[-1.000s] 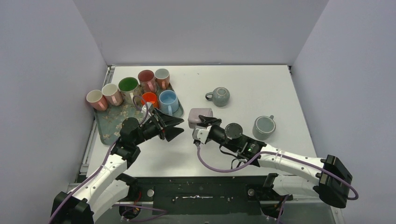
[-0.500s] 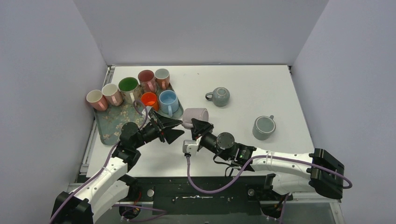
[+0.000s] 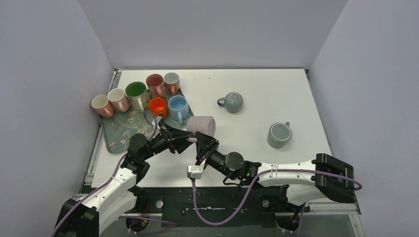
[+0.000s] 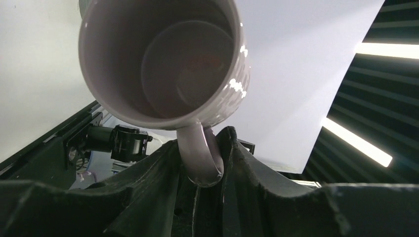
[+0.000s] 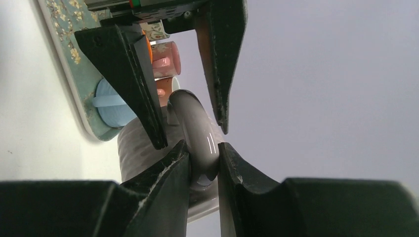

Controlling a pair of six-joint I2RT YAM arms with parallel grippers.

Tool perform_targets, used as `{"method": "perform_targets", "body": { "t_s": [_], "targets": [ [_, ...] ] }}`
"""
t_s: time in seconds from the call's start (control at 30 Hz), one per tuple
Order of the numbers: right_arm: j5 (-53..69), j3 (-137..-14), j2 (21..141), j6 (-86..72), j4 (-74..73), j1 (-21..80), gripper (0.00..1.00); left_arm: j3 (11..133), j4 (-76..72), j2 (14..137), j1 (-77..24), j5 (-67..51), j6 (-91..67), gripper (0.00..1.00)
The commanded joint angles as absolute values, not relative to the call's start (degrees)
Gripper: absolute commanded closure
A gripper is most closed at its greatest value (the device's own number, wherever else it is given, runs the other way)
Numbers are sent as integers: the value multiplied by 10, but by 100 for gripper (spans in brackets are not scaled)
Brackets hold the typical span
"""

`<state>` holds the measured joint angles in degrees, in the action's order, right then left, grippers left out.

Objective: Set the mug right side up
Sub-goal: Turn over the cup at the center of the board, then place the cup on the tray.

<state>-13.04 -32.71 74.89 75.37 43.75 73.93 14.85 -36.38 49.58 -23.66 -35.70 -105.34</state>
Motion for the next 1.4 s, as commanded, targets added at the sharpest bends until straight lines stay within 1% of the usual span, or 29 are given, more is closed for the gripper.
{"method": "perform_targets", "body": {
  "t_s": [0.0,0.07,0.2,0.23,0.27,0.3,0.37,0.43,0.47,0.53,0.63,0.73,0.87,1.1,1.2,1.27,1.33,1.37],
  "targets": [
    [-143,-319,746,835,586,752,100,143,-437,496,-239,-367,-1081,62],
    [-144,-310,755,856,609,756,100,143,-443,493,-239,-368,-1087,71],
    [-143,-302,764,869,615,760,100,139,-446,480,-239,-358,-1098,98],
    [-141,-299,764,872,614,760,100,138,-448,476,-240,-356,-1100,100],
    [-140,-296,766,874,613,760,100,139,-450,475,-239,-356,-1101,100],
    [-143,-294,767,877,611,760,98,140,-451,473,-239,-356,-1103,100],
    [-152,-286,774,880,619,760,81,139,-464,475,-239,-356,-1110,100],
    [-163,-274,781,881,635,760,68,139,-483,480,-239,-356,-1116,100],
    [-166,-268,782,880,645,760,63,139,-492,482,-239,-356,-1119,100],
    [-171,-262,779,875,647,760,58,134,-523,488,-239,-349,-1130,100],
    [-170,-256,763,863,623,760,52,128,-547,495,-239,-342,-1133,100],
    [-161,-248,740,848,594,760,50,126,-555,497,-239,-332,-1125,100],
    [-157,-244,699,816,526,760,42,122,-551,491,-237,-314,-1108,100],
    [-127,-218,600,707,470,760,41,113,-552,484,-226,-272,-1066,100],
    [-122,-213,557,651,449,760,40,99,-578,481,-221,-241,-1050,100],
    [-128,-221,536,621,409,758,40,90,-606,479,-220,-210,-1045,100],
    [-129,-223,519,603,392,758,36,90,-606,473,-217,-194,-1027,100],
    [-127,-224,510,595,388,758,32,92,-602,471,-217,-186,-1010,100]
  ]
}}
